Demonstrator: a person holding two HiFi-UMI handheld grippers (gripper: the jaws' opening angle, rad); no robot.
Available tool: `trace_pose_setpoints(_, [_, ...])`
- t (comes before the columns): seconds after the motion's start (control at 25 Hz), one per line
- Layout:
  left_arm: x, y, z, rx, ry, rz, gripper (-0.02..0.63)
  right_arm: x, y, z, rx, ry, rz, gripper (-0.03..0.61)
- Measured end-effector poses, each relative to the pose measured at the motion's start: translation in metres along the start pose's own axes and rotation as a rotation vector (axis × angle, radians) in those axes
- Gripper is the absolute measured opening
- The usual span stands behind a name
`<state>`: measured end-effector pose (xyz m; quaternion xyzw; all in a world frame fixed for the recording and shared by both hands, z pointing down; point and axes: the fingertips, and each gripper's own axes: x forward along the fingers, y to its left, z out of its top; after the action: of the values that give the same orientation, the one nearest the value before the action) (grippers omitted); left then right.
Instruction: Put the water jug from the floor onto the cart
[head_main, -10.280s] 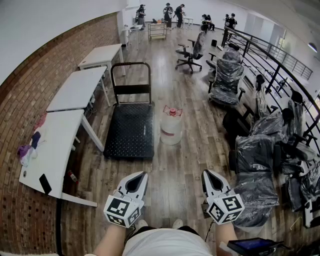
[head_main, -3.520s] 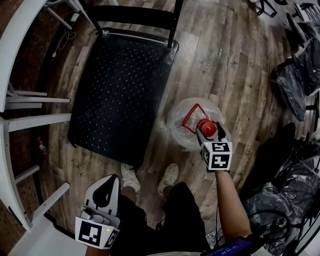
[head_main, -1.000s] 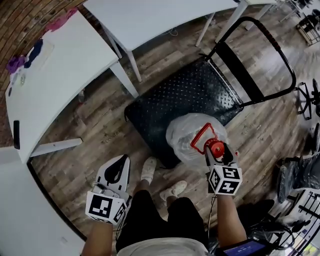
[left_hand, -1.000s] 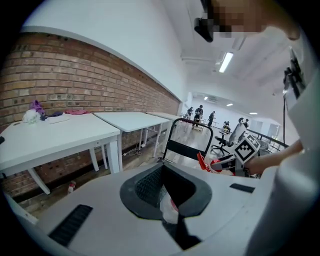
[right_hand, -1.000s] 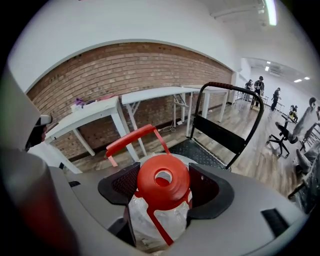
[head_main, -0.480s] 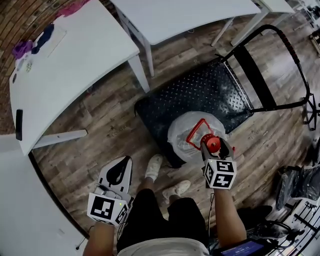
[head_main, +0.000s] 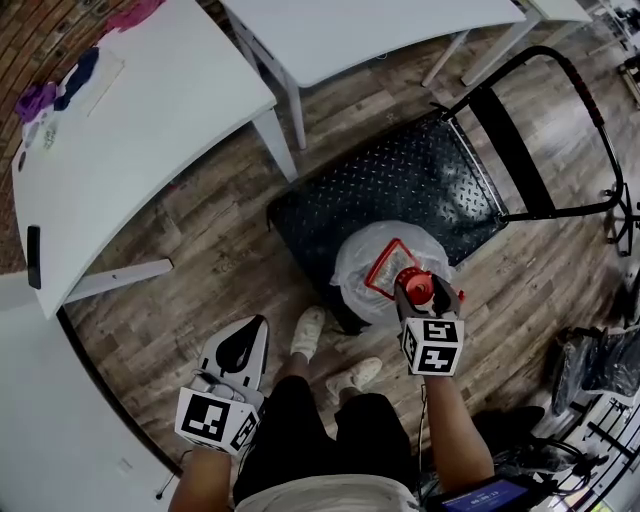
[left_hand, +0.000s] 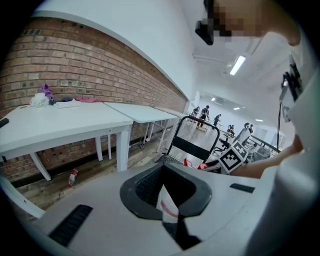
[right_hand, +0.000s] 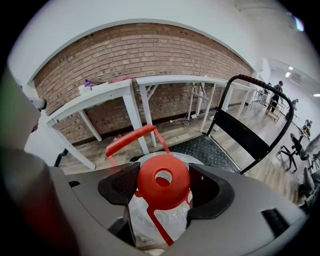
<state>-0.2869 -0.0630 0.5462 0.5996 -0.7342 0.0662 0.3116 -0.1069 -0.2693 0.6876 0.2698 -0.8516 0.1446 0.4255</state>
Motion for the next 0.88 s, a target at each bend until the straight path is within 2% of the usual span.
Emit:
trace_pose_setpoints(0.52, [0.007, -0.003, 0.003, 0.02, 0.01, -0.068, -0.002, -0.001, 0.007, -0.003, -0.053, -0.009, -0.007, 0.31])
trace_pose_setpoints(0.72, [0.004, 0.0, 0.012, 0.036, -0.009, -0.099, -0.002, -0.022, 0.006, 0.025, -0.032, -0.078, -0.032, 0.31])
trace_pose_setpoints(0.88, [0.003, -0.006, 0.026, 0.051, -0.032, -0.153, -0.002, -0.068, 0.004, 0.051, 0.019, -0.17, -0.075, 0.31])
